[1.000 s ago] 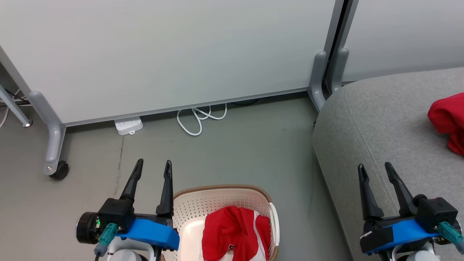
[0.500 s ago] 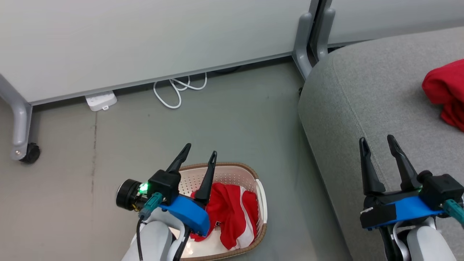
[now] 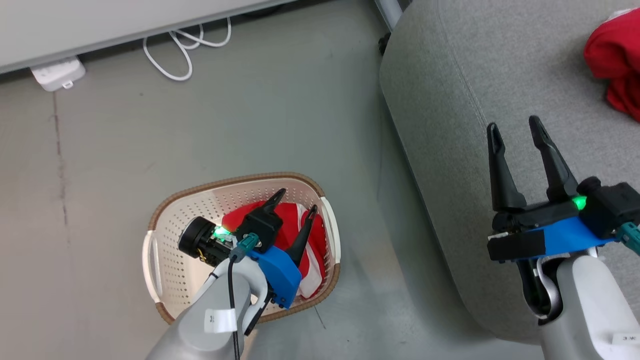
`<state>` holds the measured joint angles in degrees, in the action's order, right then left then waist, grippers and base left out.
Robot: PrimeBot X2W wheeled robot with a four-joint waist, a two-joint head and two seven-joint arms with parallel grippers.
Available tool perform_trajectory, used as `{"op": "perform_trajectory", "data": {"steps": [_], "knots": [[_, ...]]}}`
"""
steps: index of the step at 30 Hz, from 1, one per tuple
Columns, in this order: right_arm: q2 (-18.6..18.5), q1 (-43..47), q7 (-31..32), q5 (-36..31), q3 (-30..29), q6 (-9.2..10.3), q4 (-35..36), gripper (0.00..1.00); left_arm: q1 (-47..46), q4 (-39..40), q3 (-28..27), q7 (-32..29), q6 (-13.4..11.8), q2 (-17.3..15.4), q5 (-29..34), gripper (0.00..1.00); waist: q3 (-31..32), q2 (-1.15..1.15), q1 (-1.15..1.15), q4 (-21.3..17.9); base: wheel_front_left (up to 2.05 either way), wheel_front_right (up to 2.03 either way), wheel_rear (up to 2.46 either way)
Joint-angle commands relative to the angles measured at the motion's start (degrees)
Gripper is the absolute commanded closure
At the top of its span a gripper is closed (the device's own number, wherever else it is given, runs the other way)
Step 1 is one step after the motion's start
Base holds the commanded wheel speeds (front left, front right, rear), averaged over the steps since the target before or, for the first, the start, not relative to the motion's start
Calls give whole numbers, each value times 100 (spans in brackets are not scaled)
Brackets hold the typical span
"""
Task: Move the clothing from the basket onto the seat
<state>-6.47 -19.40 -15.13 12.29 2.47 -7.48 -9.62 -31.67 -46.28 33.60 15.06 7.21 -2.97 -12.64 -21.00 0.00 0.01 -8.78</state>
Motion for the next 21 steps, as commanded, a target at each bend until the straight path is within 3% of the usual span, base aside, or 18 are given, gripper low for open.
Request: {"op": "perform_trajectory", "data": {"steps": [1,12,21], "knots": [[-38,-145,-3,21,33,-2,46,0,-180,-83,53,17,40,-38,-49,0,-330,0,-1,-161,0,0,0],[-97,-813,-3,86,269,-2,259,0,-1112,-1434,1079,-8,25,-96,-668,0,-1306,0,-1,-332,0,0,0],[-118,-1152,-3,104,320,-2,373,0,-1662,-2013,1734,-167,25,-130,-1256,0,-1952,0,-1,-401,0,0,0]]}}
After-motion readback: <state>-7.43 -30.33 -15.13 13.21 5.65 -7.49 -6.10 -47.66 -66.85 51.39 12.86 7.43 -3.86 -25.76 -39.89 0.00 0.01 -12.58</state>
